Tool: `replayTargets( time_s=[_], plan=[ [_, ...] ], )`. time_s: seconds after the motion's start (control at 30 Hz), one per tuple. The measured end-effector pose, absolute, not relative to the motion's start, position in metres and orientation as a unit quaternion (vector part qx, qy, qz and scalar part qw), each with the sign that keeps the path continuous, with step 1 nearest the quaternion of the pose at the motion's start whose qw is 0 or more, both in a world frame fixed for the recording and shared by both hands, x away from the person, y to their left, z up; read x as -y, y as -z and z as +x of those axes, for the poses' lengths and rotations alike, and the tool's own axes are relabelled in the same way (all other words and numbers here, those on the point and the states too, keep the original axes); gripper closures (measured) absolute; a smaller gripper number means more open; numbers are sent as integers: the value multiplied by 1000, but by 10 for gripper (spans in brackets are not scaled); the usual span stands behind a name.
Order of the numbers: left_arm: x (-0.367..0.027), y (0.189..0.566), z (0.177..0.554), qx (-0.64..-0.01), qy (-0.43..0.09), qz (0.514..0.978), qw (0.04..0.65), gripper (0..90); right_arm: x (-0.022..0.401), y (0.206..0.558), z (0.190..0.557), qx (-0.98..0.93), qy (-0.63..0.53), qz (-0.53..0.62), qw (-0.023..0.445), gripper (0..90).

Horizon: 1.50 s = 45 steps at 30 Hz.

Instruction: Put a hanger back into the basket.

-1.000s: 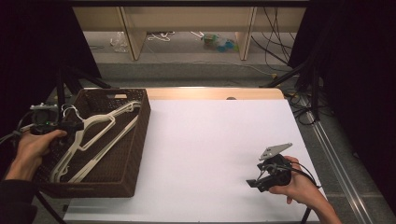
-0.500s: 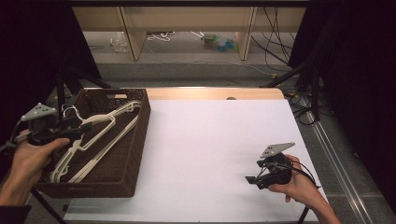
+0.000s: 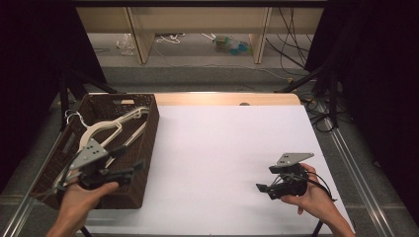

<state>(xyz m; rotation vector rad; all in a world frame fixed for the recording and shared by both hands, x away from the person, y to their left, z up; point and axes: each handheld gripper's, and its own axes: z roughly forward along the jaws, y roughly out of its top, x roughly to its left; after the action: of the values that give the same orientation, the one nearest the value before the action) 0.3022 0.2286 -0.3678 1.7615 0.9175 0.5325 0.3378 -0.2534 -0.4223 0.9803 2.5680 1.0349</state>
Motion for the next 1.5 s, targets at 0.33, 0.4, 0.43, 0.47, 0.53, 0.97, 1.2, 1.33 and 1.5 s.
replayTargets(
  time_s=[0.33, 0.4, 0.43, 0.47, 0.53, 0.97, 1.2, 1.33, 1.5],
  plan=[
    [-193, 412, 289, -337, -205, 753, 527, 198, 246, 420, 325, -847, -400, 327, 126, 184],
    [-191, 416, 286, -332, -208, 752, 530, 197, 244, 420, 321, -842, -408, 327, 133, 182],
    [-191, 416, 284, -330, -217, 753, 526, 202, 244, 420, 318, -840, -410, 328, 134, 179],
    [-191, 417, 281, -324, -220, 754, 527, 201, 244, 419, 316, -837, -415, 330, 135, 179],
    [-190, 416, 276, -323, -220, 750, 534, 191, 244, 419, 310, -831, -426, 329, 138, 176],
    [-185, 424, 254, -314, -213, 745, 548, 190, 252, 425, 276, -813, -457, 330, 143, 169],
    [-187, 425, 256, -316, -215, 750, 540, 187, 255, 426, 278, -803, -469, 331, 162, 169],
    [-187, 425, 257, -311, -214, 748, 546, 184, 259, 425, 279, -799, -469, 340, 158, 170],
    [-187, 426, 257, -310, -213, 752, 541, 177, 260, 425, 280, -796, -470, 340, 175, 171]
  ],
)
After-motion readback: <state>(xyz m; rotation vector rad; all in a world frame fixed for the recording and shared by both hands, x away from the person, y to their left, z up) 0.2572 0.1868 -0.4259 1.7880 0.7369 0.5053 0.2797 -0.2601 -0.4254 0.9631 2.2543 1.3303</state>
